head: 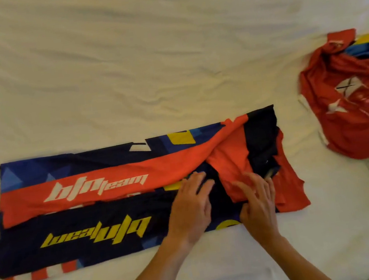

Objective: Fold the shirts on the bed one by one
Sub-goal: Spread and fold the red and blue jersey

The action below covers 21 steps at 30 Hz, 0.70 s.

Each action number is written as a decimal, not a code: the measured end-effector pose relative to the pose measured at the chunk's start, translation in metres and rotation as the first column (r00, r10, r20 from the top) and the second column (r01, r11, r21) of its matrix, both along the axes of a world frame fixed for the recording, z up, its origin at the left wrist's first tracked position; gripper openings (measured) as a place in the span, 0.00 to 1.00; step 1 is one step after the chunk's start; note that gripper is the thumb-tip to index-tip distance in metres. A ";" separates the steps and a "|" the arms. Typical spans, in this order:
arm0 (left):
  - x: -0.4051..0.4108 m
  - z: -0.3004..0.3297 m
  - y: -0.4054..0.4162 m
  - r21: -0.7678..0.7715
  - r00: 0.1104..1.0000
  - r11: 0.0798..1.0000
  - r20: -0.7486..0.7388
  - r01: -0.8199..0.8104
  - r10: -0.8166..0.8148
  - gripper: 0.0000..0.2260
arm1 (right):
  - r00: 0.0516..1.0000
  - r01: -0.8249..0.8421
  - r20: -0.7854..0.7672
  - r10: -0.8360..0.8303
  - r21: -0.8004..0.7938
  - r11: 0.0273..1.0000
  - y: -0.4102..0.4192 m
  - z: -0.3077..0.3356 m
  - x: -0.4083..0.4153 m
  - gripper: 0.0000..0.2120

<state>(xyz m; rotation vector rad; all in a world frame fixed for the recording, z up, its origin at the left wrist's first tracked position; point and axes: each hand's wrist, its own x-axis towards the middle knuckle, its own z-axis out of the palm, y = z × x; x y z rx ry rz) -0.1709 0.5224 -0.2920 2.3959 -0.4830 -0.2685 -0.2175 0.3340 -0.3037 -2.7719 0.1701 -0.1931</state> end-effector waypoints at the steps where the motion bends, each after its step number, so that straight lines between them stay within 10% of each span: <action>1: 0.000 0.002 -0.017 -0.025 0.994 0.994 0.032 0.105 -0.104 0.20 | 1.000 0.000 -0.010 0.000 -0.026 1.000 -0.015 0.001 -0.005 0.28; 8: 0.021 -0.004 -0.066 0.265 0.957 0.923 0.008 0.279 -0.292 0.15 | 0.998 0.009 -0.066 -0.011 -0.034 0.999 -0.064 0.003 0.002 0.25; 13: 0.015 -0.008 -0.068 0.094 0.953 0.987 0.262 0.134 -0.154 0.04 | 0.999 0.028 0.038 -0.031 0.069 0.997 -0.078 0.001 0.017 0.15; 21: -0.007 0.000 -0.055 -0.028 0.949 0.980 0.256 0.198 -0.184 0.03 | 0.994 -0.101 0.028 0.102 -0.027 0.995 -0.093 0.028 -0.009 0.05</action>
